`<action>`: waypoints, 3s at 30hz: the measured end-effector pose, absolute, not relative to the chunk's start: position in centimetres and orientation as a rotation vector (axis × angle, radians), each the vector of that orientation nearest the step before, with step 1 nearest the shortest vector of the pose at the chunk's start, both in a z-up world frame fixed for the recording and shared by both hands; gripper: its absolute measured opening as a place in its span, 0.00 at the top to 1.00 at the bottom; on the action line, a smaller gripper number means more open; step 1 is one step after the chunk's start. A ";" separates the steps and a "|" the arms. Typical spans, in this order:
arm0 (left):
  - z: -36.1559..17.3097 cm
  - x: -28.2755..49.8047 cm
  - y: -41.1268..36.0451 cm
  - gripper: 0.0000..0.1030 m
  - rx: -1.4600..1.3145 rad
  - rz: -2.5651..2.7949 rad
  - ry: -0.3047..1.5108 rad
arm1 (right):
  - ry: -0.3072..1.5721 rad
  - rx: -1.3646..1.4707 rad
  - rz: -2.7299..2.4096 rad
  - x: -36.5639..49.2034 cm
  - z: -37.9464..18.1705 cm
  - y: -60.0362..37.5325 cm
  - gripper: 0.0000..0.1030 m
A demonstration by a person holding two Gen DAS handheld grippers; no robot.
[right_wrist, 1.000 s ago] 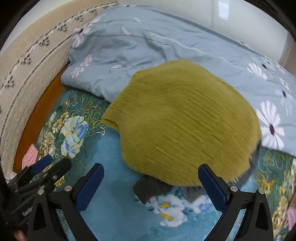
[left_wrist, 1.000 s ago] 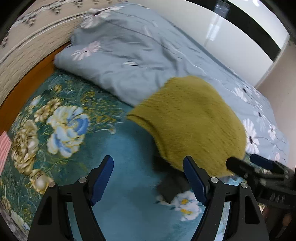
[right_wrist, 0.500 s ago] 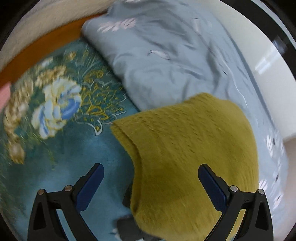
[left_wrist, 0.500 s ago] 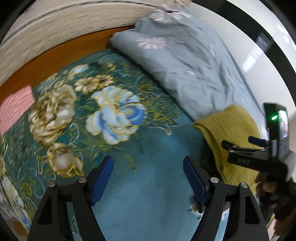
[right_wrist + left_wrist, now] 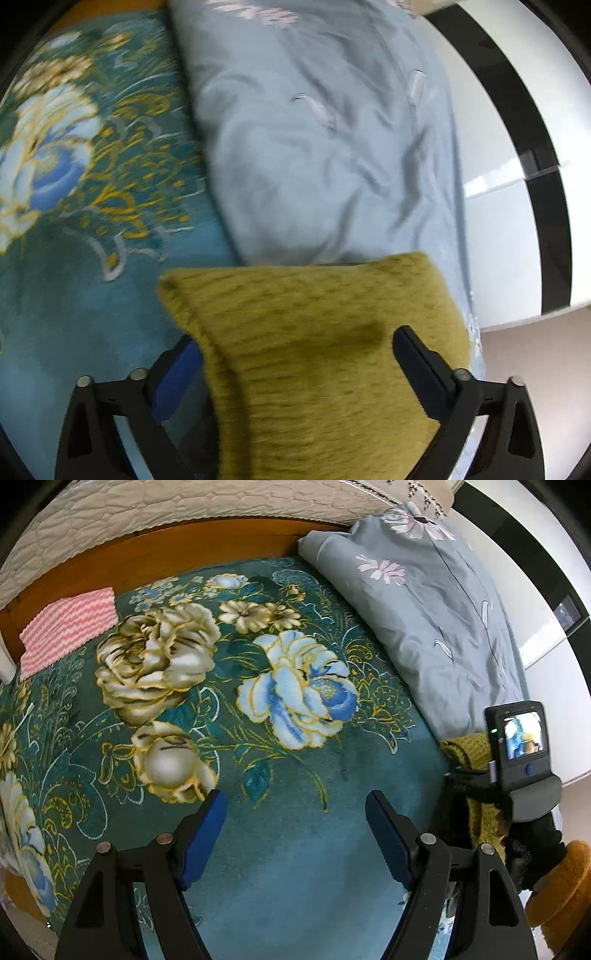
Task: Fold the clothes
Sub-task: 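Grasp the edge of the olive-green sweater with the right tool, then lift the sweater up out of the pile with the right tool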
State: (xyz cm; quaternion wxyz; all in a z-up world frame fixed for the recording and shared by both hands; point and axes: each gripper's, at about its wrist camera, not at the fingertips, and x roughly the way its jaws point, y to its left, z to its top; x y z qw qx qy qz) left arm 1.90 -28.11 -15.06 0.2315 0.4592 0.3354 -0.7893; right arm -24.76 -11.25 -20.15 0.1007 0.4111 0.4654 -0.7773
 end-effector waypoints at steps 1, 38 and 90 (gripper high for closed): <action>-15.1 1.8 -28.0 0.24 1.263 -2.169 0.931 | 1.365 1.215 -2.319 -25.2 -19.7 -10.8 0.15; -4.0 -1.5 -10.8 0.24 1.552 -2.535 0.935 | 0.367 1.212 -2.826 -7.8 9.7 26.5 0.94; -10.8 -2.9 23.2 0.24 2.270 -2.606 0.217 | -0.828 2.061 -2.466 17.3 -18.5 52.1 0.64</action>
